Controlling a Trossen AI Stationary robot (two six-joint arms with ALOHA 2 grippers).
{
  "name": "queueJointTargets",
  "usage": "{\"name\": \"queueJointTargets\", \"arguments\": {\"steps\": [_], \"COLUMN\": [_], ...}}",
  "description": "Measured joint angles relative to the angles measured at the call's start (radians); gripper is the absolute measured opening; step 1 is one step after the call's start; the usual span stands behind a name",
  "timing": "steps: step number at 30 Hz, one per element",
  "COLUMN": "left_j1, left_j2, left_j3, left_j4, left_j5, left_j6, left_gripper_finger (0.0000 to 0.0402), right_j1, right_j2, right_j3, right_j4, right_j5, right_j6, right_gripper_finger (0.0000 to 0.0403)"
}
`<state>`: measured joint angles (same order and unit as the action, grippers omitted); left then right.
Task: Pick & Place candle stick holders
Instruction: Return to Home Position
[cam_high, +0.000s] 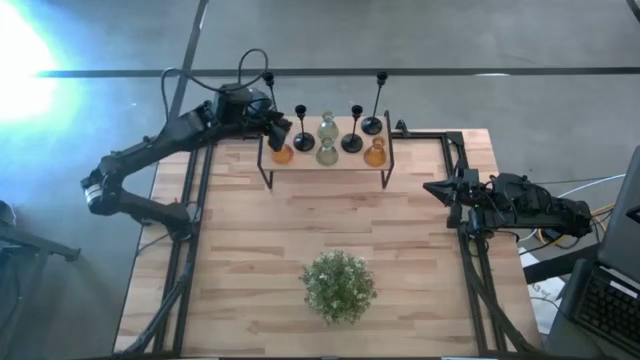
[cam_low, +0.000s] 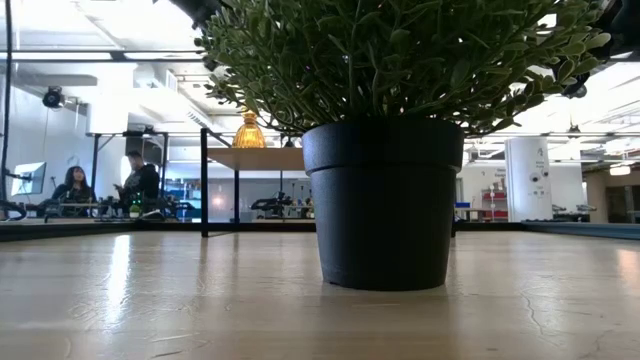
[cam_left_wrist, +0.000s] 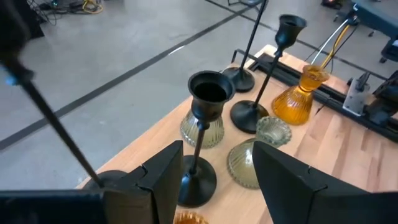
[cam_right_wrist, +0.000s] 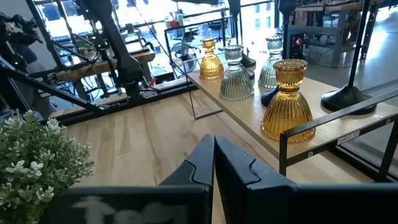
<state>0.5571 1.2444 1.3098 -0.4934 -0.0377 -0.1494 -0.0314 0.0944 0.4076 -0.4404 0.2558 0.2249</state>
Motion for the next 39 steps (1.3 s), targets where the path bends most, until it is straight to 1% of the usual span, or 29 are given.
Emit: {"name": "queueJointTargets", "arguments": {"steps": [9,14,17,21,24,25,27,29,31,35,39], "left_j1": [-0.014,-0.047,-0.101,-0.21,-0.282,-0.299,-0.322,-0.33,-0.332,-0.331,-0.331], "left_j2": [-0.124,-0.21,-0.275,-0.38,-0.485,-0.525,-0.604,-0.685,-0.757,-0.887,-0.997], "left_j3": [0.0,0.0,-0.005,-0.051,-0.146,-0.193,-0.293,-0.398,-0.491,-0.649,-0.788], "left_j4": [-0.033,-0.068,-0.114,-0.106,-0.058,-0.023,0.073,0.189,0.27,0.338,0.425], "left_j5": [0.028,0.049,0.041,-0.024,-0.045,-0.048,-0.042,-0.017,0.008,0.01,-0.03], "left_j6": [-0.006,-0.005,-0.002,0.011,0.016,0.015,0.008,-0.001,0.004,0.055,0.065], "left_gripper_finger": [0.0196,0.0179,0.0148,0.0077,0.002,0.001,0.0009,0.0009,0.0005,0.0005,0.0003], "right_j1": [0.0,0.0,0.0,0.0,0.0,0.0,0.0,0.0,0.0,0.0,0.0], "right_j2": [0.0,0.0,0.0,0.0,0.0,0.0,0.0,0.0,0.0,0.0,0.0], "right_j3": [0.0,0.0,0.0,0.0,0.0,0.0,0.0,0.0,0.0,0.0,0.0], "right_j4": [0.0,0.0,0.0,0.0,0.0,0.0,0.0,0.0,0.0,0.0,0.0], "right_j5": [0.0,0.0,0.0,0.0,0.0,0.0,0.0,0.0,0.0,0.0,0.0], "right_j6": [0.0,0.0,0.0,0.0,0.0,0.0,0.0,0.0,0.0,0.0,0.0], "right_gripper_finger": [0.0008,0.0008,0.0008,0.0008,0.0008,0.0008,0.0008,0.0008,0.0008,0.0008,0.0008]}}
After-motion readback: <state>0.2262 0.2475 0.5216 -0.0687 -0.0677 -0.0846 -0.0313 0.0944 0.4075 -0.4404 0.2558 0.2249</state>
